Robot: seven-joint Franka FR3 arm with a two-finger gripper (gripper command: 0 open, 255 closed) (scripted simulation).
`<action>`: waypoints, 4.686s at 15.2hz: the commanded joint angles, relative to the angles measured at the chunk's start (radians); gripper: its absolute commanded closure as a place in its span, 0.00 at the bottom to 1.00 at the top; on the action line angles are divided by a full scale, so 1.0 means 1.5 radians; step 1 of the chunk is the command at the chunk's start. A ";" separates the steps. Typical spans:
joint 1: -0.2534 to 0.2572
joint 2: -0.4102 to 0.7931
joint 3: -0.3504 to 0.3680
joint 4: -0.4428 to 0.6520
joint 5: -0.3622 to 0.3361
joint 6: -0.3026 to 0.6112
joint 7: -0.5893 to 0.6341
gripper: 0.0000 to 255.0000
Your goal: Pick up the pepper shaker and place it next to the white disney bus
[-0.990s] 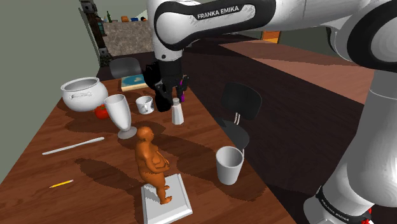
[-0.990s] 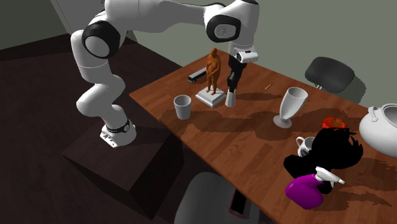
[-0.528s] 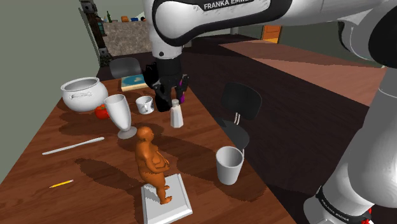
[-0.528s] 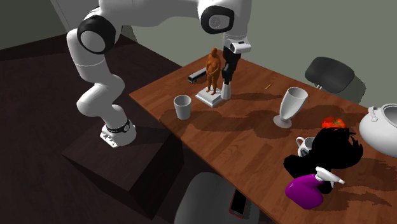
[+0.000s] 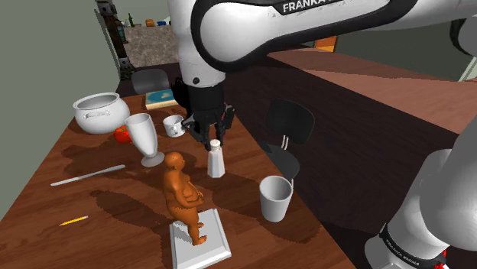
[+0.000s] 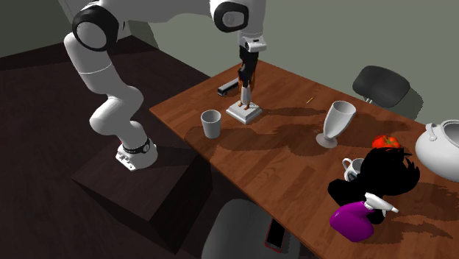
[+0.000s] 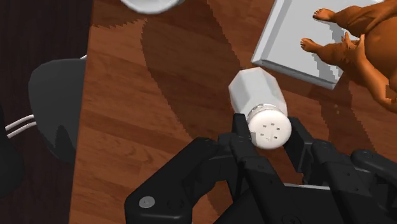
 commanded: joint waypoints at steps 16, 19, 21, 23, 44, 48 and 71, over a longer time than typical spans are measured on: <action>0.110 -0.112 0.132 -0.085 0.073 -0.006 0.222 1.00; 0.129 -0.111 0.162 -0.079 0.078 -0.008 0.270 1.00; 0.141 -0.107 0.184 -0.072 0.079 -0.009 0.304 1.00; 0.152 -0.098 0.208 -0.061 0.077 -0.010 0.340 1.00; 0.176 -0.045 0.274 -0.168 0.050 0.140 0.427 1.00; 0.176 -0.031 0.279 -0.194 0.040 0.176 0.435 1.00; 0.177 0.030 0.292 -0.254 -0.012 0.276 0.474 0.00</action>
